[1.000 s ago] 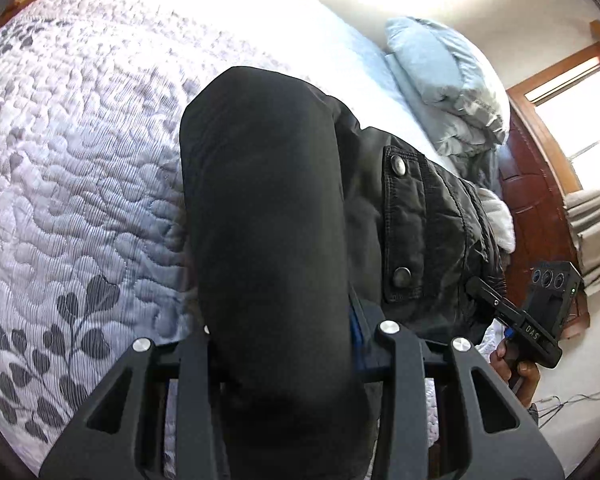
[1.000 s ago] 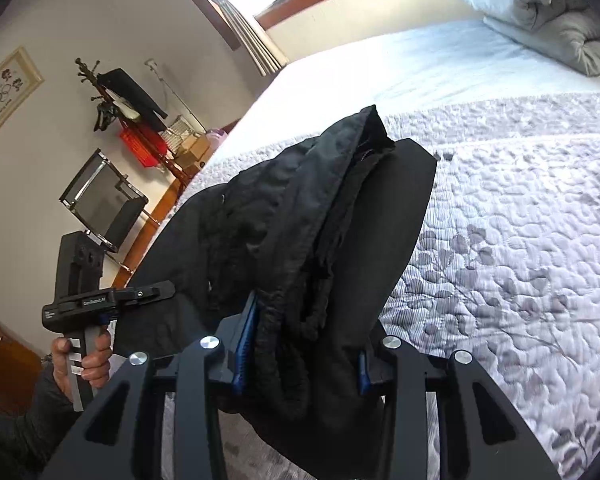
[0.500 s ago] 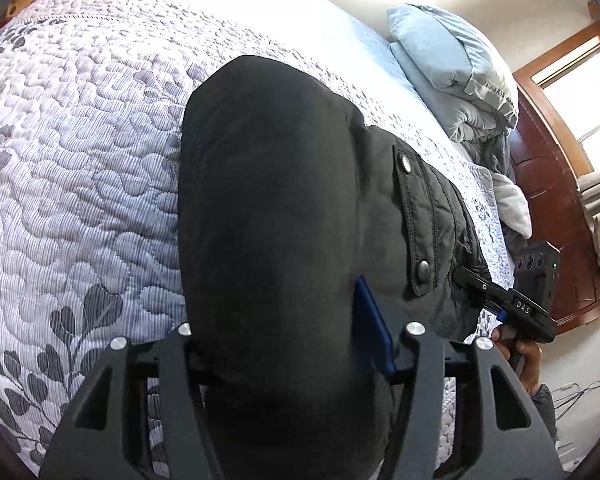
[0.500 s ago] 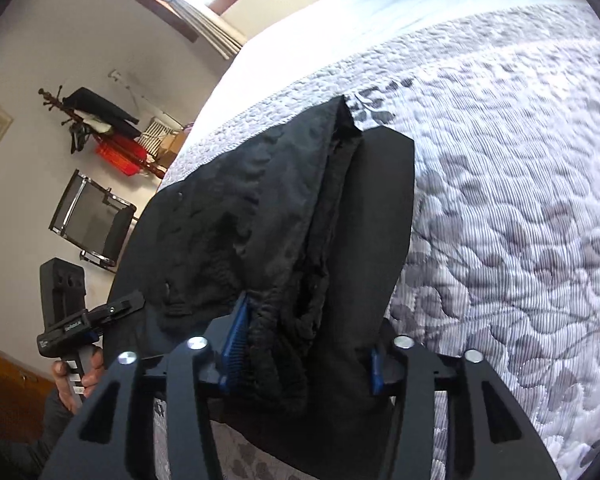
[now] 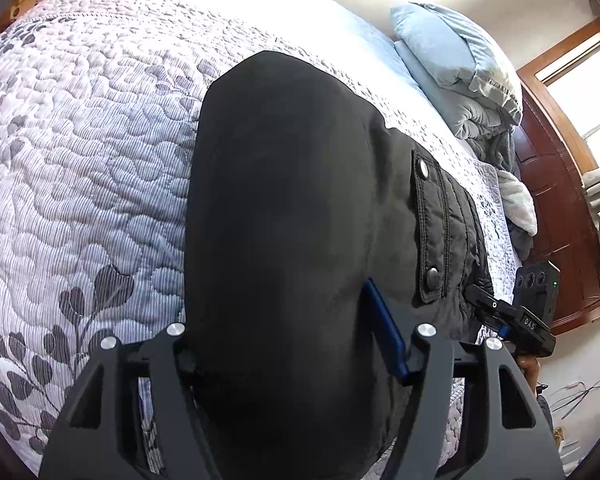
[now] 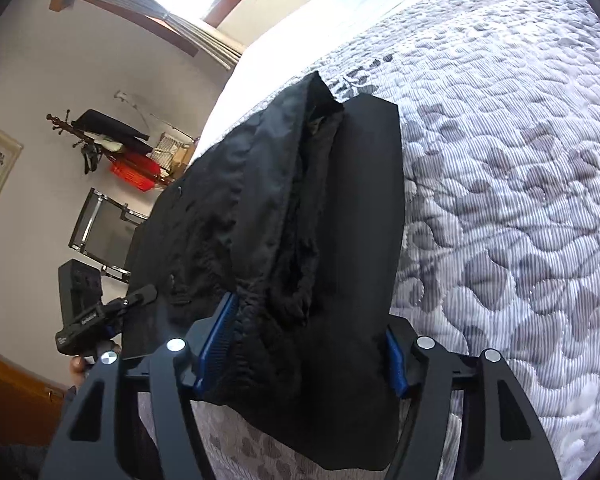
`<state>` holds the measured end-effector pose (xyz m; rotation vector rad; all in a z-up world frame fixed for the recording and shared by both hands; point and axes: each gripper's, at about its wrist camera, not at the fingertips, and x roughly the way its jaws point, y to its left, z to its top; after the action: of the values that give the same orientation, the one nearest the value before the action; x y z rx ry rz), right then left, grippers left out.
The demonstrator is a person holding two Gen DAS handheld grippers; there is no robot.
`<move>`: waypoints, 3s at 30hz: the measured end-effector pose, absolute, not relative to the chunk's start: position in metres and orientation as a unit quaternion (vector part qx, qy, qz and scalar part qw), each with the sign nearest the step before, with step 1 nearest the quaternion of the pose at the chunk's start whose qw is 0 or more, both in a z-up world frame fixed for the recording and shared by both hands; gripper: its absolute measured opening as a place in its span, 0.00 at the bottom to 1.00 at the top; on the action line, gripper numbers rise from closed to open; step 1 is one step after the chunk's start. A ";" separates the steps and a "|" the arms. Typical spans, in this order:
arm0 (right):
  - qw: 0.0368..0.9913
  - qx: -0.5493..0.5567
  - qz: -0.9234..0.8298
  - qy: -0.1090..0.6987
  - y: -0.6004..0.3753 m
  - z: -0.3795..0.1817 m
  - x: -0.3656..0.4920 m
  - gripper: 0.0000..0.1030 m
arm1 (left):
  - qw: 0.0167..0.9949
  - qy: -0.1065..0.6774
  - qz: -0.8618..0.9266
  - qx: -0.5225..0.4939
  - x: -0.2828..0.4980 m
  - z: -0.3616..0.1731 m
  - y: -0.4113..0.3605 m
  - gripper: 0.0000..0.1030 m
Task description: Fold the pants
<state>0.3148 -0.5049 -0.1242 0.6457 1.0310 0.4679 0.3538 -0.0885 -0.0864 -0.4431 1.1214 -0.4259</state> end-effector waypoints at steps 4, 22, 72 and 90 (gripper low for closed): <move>0.792 0.326 0.206 0.474 -0.512 -0.126 0.313 0.68 | 0.803 0.525 -0.194 -0.204 0.347 -0.086 -0.081 0.68; 0.847 0.252 0.088 0.460 -0.536 -0.078 0.215 0.72 | 0.857 0.504 -0.069 -0.076 0.257 -0.041 -0.053 0.88; 0.880 0.112 0.007 0.462 -0.400 0.023 0.139 0.87 | 0.903 0.425 -0.056 0.005 0.152 0.057 -0.100 0.96; 0.876 0.098 -0.005 0.472 -0.398 0.006 0.152 0.87 | 0.897 0.438 -0.047 0.019 0.166 0.039 -0.101 0.96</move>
<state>0.1519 -0.3983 0.0056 0.2046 0.9847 -0.0114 0.1664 -0.1010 0.0389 0.0400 0.9075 -0.0967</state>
